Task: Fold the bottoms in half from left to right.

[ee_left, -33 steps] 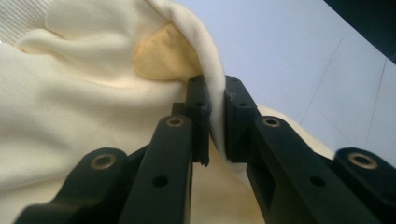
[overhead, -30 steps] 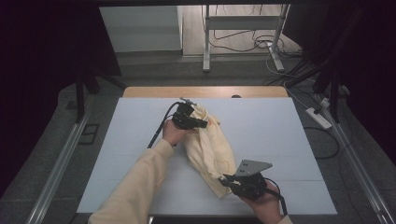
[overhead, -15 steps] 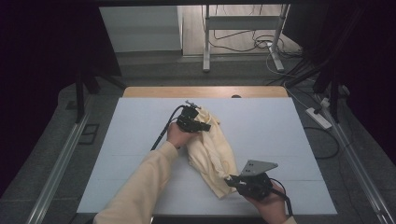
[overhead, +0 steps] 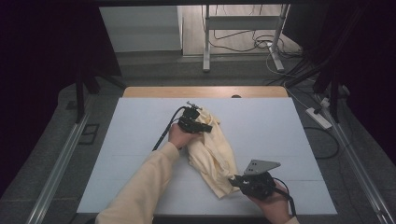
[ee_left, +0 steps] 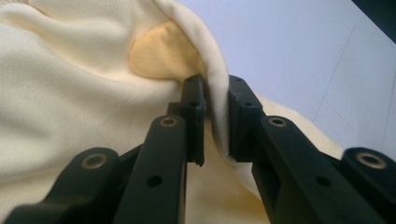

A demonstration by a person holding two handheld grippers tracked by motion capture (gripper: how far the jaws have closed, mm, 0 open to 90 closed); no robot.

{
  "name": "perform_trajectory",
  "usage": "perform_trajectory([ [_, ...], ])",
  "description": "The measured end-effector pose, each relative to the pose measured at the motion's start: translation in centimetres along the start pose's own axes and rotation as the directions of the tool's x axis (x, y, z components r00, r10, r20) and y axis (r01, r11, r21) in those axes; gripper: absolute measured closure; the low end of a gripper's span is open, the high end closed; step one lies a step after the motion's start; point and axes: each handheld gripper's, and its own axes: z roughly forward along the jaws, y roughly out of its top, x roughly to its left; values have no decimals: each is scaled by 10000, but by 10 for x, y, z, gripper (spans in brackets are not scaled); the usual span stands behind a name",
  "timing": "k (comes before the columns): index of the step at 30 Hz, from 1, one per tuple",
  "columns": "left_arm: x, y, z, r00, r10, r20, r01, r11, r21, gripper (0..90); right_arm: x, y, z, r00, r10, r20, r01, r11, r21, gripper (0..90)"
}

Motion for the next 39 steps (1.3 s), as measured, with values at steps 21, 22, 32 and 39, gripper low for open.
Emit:
perform_trajectory([
  [21,-15,-5,-32,9966,703,-438,-729,9954,-614,365,-12,-1,-5,9969,365,701,-371,9993,71,423],
  [22,-16,-7,-35,9955,792,-511,-823,9948,-605,357,-13,-1,-6,9966,415,712,-415,9991,-4,415],
  [32,-24,-26,-55,9921,1105,-599,-1155,9895,-871,317,-28,13,-9,9950,791,617,-759,9957,-530,399],
  [39,-31,-43,-66,9904,1222,-650,-1285,9864,-1026,316,-39,24,-9,9944,825,666,-776,9943,-731,399],
])
